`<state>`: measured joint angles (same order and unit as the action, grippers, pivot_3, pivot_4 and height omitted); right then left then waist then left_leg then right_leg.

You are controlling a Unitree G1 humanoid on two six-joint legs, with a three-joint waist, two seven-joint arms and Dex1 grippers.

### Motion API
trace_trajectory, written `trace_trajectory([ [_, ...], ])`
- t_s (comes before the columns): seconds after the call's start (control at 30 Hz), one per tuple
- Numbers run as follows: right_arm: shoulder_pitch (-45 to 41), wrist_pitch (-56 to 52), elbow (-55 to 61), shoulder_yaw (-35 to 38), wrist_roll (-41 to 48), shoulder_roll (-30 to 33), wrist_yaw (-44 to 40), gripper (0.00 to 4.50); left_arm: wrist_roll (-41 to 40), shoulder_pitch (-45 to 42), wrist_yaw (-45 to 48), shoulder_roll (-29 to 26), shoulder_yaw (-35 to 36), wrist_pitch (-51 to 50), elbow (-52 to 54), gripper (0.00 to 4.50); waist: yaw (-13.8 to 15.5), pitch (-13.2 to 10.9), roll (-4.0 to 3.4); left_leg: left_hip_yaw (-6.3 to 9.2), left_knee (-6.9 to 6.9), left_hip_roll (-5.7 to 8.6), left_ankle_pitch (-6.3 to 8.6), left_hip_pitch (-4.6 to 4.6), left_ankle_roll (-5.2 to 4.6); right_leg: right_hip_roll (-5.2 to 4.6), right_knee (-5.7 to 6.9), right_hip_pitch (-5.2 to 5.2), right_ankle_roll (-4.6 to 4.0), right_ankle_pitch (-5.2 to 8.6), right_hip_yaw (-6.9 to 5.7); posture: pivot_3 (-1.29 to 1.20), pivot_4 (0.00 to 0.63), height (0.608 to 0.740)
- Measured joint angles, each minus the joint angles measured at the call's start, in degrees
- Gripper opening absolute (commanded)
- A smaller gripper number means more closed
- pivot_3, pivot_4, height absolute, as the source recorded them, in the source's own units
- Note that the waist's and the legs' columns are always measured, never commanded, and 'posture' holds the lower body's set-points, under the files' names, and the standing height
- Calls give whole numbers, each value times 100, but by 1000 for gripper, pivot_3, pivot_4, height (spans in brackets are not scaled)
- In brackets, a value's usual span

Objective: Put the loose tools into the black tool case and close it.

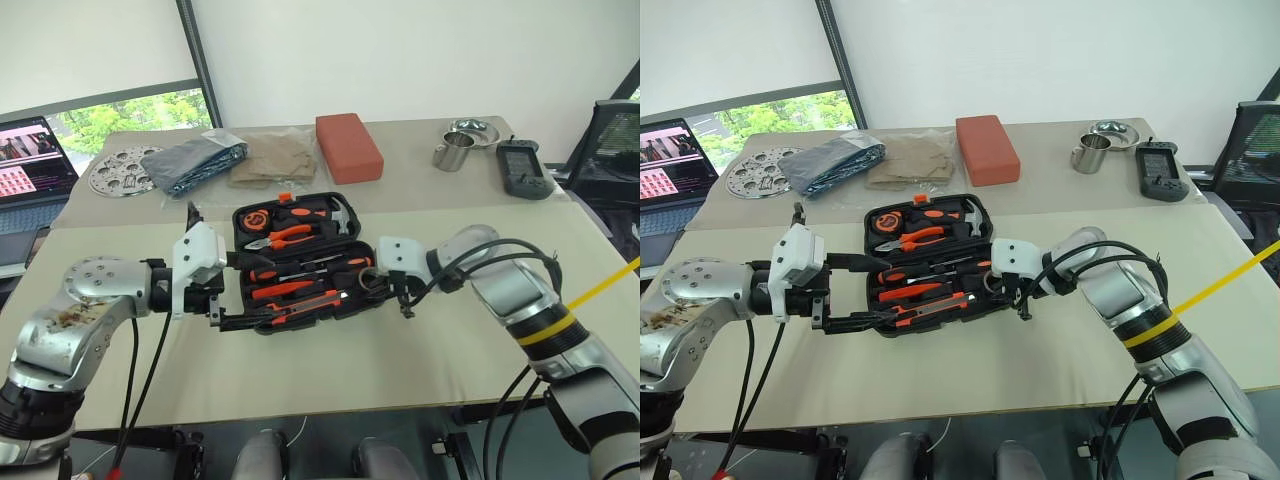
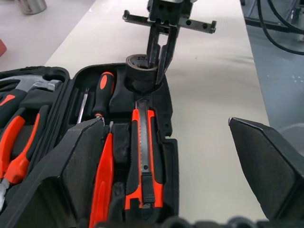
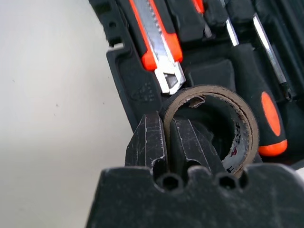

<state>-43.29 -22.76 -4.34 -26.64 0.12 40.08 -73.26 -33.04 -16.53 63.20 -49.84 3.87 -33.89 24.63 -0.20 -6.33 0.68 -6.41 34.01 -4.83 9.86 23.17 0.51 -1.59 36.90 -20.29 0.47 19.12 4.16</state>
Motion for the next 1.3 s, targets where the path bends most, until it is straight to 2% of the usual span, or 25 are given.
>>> trace_trajectory([
  [0.03,-23,39,-55,-1,-19,-11,-10,955,-8,32,-23,0,19,-3,21,4500,-3,0,0,0,0,0,0,0,0,1,0,0,0,0,0,0,150,736],
  [0.07,-57,134,-160,-2,-81,-36,-21,1416,-29,103,-82,-2,66,-9,65,4500,-8,0,0,0,-1,-1,0,-1,0,1,1,0,-1,0,0,0,150,736],
  [0.27,-118,227,-264,50,-91,-130,-71,3352,-75,241,-190,-22,206,-11,139,4500,-46,0,0,1,-5,-2,0,-4,0,2,4,0,-5,2,0,0,150,736],
  [0.47,-151,83,-306,385,169,-192,-126,3352,-120,311,-419,60,531,-9,-24,4500,-48,-1,0,1,-4,-1,0,-6,1,0,8,0,-5,2,0,0,150,736],
  [0.6,-505,86,-967,778,288,-463,211,3352,186,144,-1225,520,646,16,-833,4500,-51,-2,1,1,-4,-1,-1,-13,1,2,11,3,-6,1,0,0,150,736],
  [0.93,-1621,426,-4734,2067,378,-1862,2579,3352,722,-803,-2986,1604,768,-167,-3168,4500,-64,-5,6,-5,-8,1,-12,-11,20,-4,21,-2,-8,0,-1,0,150,736],
  [1.2,-2408,273,-6546,3383,1104,-2430,3375,3352,591,-1600,-3632,2149,1131,-452,-4376,4500,-90,-5,5,-4,-17,-1,-33,-14,54,-4,23,0,-7,0,-6,0,150,736],
  [1.27,-2439,223,-6740,3506,1176,-2512,3469,3352,577,-1666,-3697,2245,1198,-527,-4513,4500,-103,-5,5,-4,-20,-1,-48,-12,80,-4,23,-2,-7,0,-7,0,150,736],
  [1.3,-2462,218,-6846,3576,1188,-2557,3517,3123,572,-1690,-3737,2269,1223,-548,-4580,4500,-110,-5,5,-4,-21,-1,-49,-12,82,-4,23,-2,-7,0,-7,0,150,736],
])
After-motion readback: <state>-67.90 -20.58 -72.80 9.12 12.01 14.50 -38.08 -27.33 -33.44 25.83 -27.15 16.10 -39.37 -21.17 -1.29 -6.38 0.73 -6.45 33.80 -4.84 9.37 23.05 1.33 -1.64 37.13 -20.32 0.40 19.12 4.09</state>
